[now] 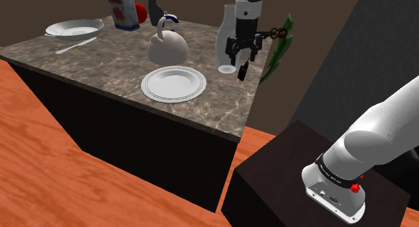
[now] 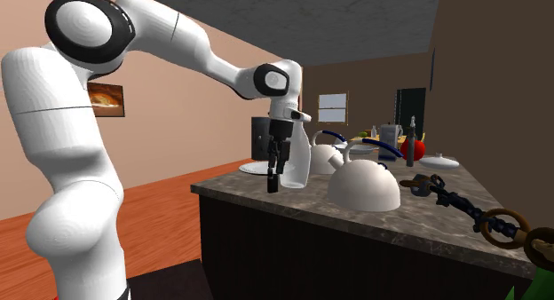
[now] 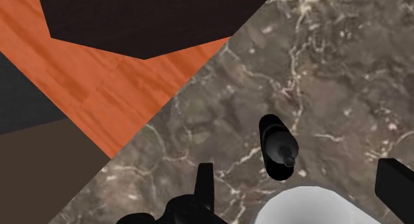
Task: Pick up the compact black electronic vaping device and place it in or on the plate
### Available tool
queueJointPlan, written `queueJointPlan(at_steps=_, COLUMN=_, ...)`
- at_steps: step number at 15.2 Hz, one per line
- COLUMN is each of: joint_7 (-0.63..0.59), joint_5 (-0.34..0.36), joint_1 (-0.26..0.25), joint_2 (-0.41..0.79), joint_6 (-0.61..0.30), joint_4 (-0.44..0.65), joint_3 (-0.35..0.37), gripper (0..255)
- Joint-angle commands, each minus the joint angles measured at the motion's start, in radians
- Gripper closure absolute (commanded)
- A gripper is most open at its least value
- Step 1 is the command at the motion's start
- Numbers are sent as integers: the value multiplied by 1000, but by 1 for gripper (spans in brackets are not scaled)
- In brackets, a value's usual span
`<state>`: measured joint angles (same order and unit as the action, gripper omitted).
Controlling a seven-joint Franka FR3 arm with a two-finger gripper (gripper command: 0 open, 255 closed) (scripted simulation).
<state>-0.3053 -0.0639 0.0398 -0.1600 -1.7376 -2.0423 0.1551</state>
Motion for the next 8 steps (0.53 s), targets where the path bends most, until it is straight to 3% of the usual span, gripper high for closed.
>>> queueJointPlan(at_steps=1, joint_7=-10, joint_5=-1, joint_1=0, joint_2=20, joint_6=-19, joint_4=-13, joint_3=1, gripper=0)
queueJointPlan(at_steps=8, joint_7=-9, joint_5=-4, joint_1=1, joint_2=21, joint_6=-94, joint_4=-87, joint_3=6, gripper=0)
